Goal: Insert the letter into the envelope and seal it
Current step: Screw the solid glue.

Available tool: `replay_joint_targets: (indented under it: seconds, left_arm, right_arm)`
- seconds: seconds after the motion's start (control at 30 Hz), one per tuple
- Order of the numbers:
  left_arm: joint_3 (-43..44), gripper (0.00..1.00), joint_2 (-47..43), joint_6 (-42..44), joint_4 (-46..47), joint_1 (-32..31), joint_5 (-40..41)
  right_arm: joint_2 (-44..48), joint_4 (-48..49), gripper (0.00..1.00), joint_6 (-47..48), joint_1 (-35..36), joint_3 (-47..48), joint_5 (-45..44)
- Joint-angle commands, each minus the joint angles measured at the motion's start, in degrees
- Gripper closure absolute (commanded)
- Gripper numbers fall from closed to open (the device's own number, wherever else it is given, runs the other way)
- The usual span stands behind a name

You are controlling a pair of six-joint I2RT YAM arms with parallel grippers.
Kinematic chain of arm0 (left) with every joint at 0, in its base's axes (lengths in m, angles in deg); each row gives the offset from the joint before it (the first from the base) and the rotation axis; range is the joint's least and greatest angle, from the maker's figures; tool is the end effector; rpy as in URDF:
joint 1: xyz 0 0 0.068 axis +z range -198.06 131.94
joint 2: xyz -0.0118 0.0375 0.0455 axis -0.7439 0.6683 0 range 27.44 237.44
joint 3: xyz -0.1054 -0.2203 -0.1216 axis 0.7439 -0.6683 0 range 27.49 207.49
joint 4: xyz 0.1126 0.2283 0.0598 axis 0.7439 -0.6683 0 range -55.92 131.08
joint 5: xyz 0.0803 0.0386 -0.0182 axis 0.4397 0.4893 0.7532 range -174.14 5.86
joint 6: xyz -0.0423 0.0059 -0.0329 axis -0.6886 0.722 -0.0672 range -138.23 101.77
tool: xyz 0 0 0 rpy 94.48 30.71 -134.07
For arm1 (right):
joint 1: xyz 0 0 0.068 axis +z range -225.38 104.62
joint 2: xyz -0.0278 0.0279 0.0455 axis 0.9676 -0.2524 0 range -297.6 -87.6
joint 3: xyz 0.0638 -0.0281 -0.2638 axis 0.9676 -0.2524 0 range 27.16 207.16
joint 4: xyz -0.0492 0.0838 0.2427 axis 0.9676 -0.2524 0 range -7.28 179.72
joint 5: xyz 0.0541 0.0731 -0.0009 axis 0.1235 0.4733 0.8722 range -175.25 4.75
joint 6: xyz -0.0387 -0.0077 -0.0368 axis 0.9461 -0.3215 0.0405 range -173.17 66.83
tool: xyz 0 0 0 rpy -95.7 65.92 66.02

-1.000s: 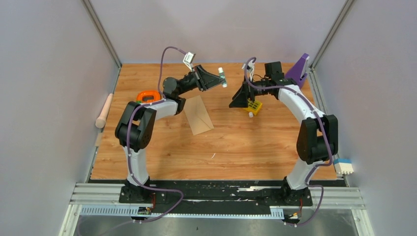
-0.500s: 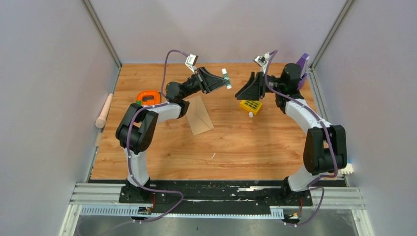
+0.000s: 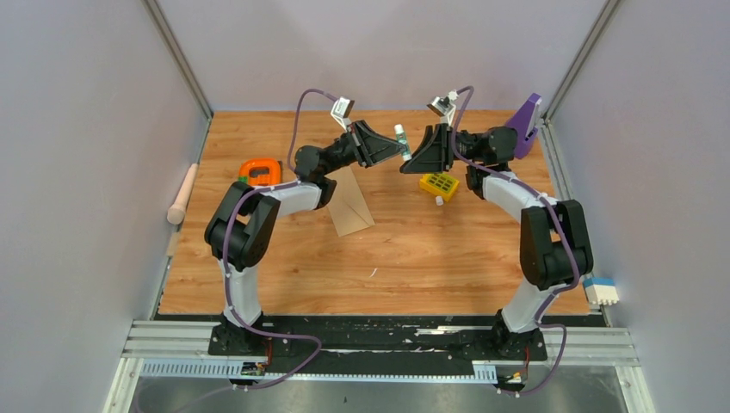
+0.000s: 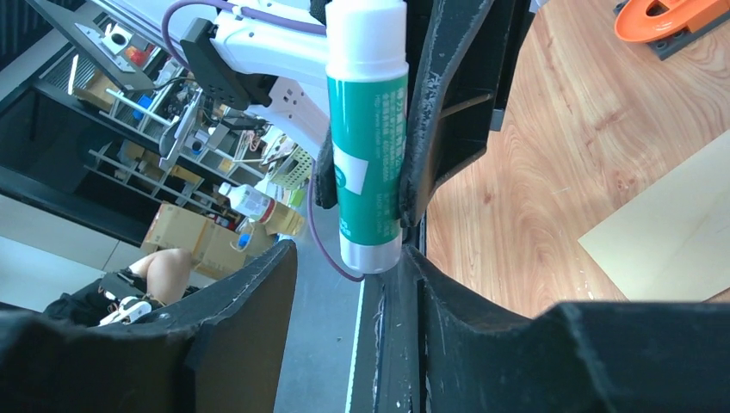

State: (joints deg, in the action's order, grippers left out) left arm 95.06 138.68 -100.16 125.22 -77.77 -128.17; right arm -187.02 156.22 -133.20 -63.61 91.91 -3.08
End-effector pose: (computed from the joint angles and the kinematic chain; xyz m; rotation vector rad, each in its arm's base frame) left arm 0.3439 -0.2248 0.2984 0.3500 1.2958 -2.0391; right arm 0.3510 0.1092 0.3256 -0.7427 1.7219 1.9140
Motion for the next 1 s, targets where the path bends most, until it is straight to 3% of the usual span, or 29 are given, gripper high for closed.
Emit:
replay_joint_targets:
  seconds: [0.0, 0.13, 0.27, 0.43, 0.53, 0.63, 0.77, 0.9, 0.97]
  left_arm:
    - [0.38, 0.92, -1.76, -0.48, 3.36, -0.16, 0.36]
    - [0.41, 0.93, -1.65, -0.51, 3.36, -0.35, 0.17]
    - [0.41, 0.93, -1.56, -0.51, 3.38, -0.68, -0.01]
    - [0.28, 0.94, -1.72, -0.58, 3.33, -0.94, -0.17]
    - [0.12, 0.94, -1.73, -0.48, 3.35, -0.98, -0.15]
    - [-0.05, 0.94, -1.65, -0.34, 3.36, -1.00, -0.10]
    - [0.01, 0.95, -1.70, -0.25, 3.47, -0.99, -0.19]
    - [0.11, 0.96, -1.59, -0.13, 3.43, -1.05, -0.20]
    - [0.18, 0.97, -1.54, 0.05, 3.41, -1.05, -0.27]
  right_arm:
    - [-0.69, 7.19, 0.52, -3.80, -0.12, -0.36, -1.54]
    - [-1.26, 10.76, 0.54, -6.40, -0.11, -0.06, -2.54]
    - [-2.21, 11.68, 0.66, -7.52, -0.12, 0.95, -2.89]
    - [-2.34, 13.68, 0.66, -8.77, -0.17, 0.78, -3.76]
    - [-2.73, 17.49, 0.57, -11.42, -0.12, 0.81, -4.71]
    - [-2.80, 18.54, 0.56, -12.30, -0.20, 0.90, -5.66]
    - [-2.61, 18.72, 0.65, -12.21, -0.26, 0.52, -5.93]
    - [-1.46, 15.19, 0.85, -9.11, -0.24, -0.39, -6.15]
    - [-0.46, 11.58, 0.88, -5.55, -0.25, -0.66, -6.28]
